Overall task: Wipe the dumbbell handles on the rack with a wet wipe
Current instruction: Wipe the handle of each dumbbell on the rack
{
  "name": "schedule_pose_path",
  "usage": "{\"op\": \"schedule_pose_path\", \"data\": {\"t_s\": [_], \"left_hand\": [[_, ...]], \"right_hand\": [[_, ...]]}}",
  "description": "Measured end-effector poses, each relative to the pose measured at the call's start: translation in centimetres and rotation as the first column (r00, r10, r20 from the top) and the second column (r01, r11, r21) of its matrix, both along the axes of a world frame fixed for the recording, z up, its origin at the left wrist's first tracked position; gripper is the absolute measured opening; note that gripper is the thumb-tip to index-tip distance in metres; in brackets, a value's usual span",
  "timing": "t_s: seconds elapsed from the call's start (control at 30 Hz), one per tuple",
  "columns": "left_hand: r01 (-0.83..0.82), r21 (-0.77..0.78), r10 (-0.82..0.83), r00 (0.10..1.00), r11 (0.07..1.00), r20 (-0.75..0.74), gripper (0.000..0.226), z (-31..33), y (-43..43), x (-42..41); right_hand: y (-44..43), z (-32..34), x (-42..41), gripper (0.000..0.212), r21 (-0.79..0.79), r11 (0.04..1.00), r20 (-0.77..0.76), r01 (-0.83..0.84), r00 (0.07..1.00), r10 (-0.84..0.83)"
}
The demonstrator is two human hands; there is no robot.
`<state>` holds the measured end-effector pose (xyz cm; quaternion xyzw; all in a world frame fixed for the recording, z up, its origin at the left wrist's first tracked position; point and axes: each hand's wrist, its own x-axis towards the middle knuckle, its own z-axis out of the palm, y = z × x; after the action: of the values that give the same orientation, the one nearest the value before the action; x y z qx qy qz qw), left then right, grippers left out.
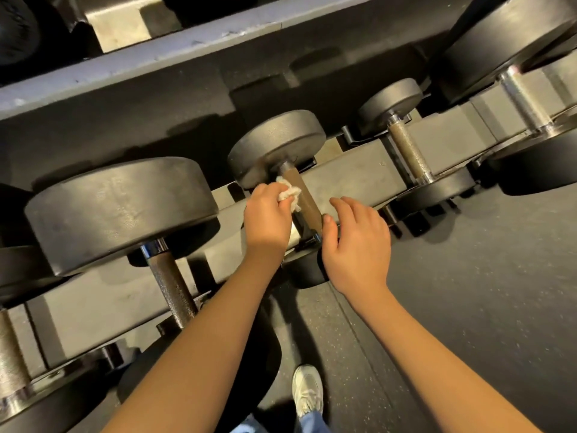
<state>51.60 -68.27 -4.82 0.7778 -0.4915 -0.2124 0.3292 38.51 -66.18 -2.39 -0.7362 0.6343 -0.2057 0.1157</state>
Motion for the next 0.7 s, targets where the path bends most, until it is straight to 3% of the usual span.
{"op": "schedule_pose_path", "data": {"t_s": [0.13, 0.23, 0.4, 0.5, 0.7], "left_hand": [[0.118, 0.031, -0.113, 0.987, 0.993, -0.118, 0.012, -1.0, 2.3, -0.5], [0.190, -0.019, -0.191, 0.979, 0.982, -0.074, 0.009, -0.9, 3.2, -0.5], [-0.039, -0.056, 0.033, 0.994, 0.998, -0.106, 0.011, 1.1, -0.8, 1.2], [-0.042, -0.032, 0.039, 0.993, 0.999, -0.109, 0.014, 1.3, -1.4, 0.4], [0.277, -0.024, -0.278, 0.959, 0.961, -0.062, 0.013, -0.1, 2.3, -1.1]], "right_hand": [[-0.1, 0.0, 0.0, 0.044, -0.017, 1.000, 0.001, 0.005, 1.000, -0.005], [-0.1, 0.0, 0.0, 0.045, -0.019, 1.000, -0.004, 0.009, 1.000, -0.009], [0.1, 0.1, 0.0, 0.044, -0.014, 1.000, 0.015, -0.004, 1.000, 0.004], [0.1, 0.1, 0.0, 0.047, -0.002, 1.000, 0.012, 0.006, 1.000, -0.006], [0.3, 0.2, 0.0, 0.050, 0.036, 0.999, 0.100, 0.030, 0.994, -0.033]]}}
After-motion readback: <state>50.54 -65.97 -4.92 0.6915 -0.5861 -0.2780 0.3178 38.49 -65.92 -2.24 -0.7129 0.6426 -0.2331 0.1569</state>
